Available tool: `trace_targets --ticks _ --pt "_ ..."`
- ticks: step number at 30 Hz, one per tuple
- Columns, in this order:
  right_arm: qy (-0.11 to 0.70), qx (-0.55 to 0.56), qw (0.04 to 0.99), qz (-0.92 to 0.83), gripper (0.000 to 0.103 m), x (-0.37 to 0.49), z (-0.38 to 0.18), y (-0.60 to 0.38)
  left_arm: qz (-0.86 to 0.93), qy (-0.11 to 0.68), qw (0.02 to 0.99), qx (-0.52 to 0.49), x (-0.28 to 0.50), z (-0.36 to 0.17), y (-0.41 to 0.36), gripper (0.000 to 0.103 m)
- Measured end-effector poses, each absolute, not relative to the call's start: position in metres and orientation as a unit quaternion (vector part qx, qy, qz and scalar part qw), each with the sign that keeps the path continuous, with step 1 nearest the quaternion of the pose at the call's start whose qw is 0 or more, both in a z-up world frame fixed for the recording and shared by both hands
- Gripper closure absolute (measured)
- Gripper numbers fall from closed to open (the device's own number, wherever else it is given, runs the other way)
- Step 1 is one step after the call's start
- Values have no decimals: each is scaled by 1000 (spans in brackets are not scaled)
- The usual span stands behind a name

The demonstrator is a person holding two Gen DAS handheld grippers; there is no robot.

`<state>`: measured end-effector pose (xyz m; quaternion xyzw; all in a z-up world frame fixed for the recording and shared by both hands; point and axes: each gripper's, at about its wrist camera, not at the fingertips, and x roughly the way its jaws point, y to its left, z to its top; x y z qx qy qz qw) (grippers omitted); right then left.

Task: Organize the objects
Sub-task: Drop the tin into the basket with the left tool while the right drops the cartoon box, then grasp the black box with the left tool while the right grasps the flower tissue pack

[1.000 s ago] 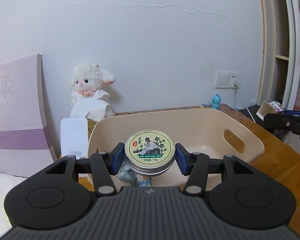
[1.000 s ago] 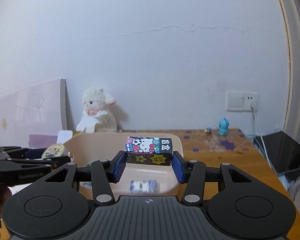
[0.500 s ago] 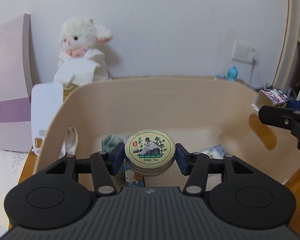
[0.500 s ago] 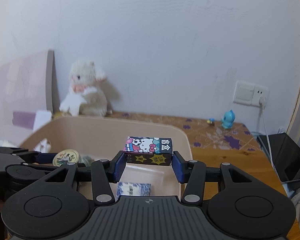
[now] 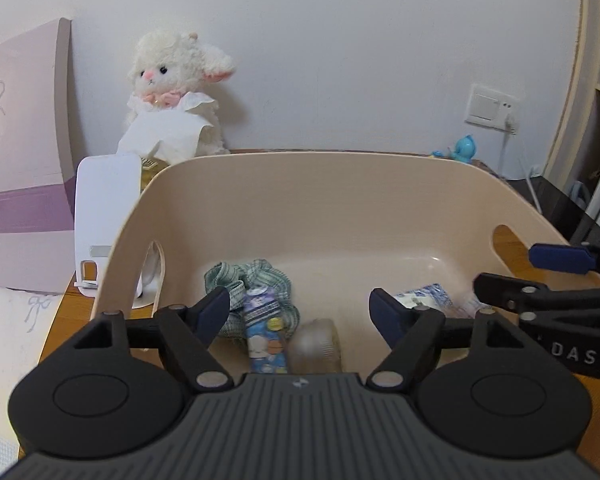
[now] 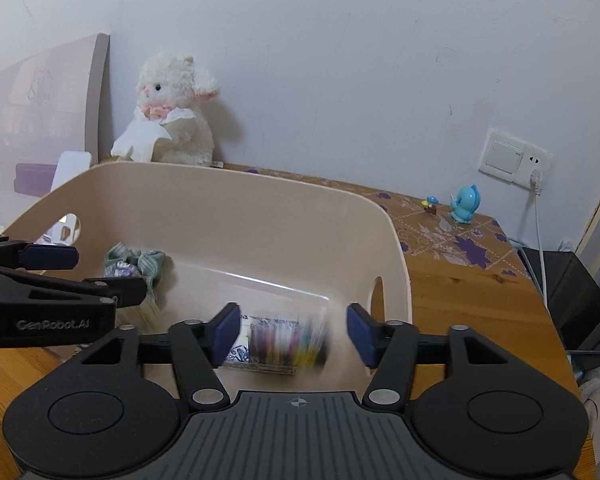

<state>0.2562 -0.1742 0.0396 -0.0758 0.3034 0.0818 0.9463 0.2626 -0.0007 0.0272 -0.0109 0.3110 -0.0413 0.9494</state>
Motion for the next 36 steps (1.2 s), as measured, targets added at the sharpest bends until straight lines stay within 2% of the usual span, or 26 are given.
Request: trace_targets --ticks 7,8,9,17,23,36 --pt "279 -55 955 80 15 233 54 -184 -36 283 958 11 231 40 -6 15" --pt "273 -51 958 73 5 228 56 -186 -35 281 959 6 225 41 -5 15" --pt "267 -47 960 69 1 223 57 -188 -36 278 960 3 220 42 -3 15" --pt "250 -37 965 65 0 179 68 -199 -27 254 967 13 176 55 6 9" --pt "264 -35 962 66 0 152 57 -203 -26 262 964 28 157 46 5 9" --pt "346 -63 934 60 0 154 -20 -201 -77 358 930 22 170 -16 -14 9"
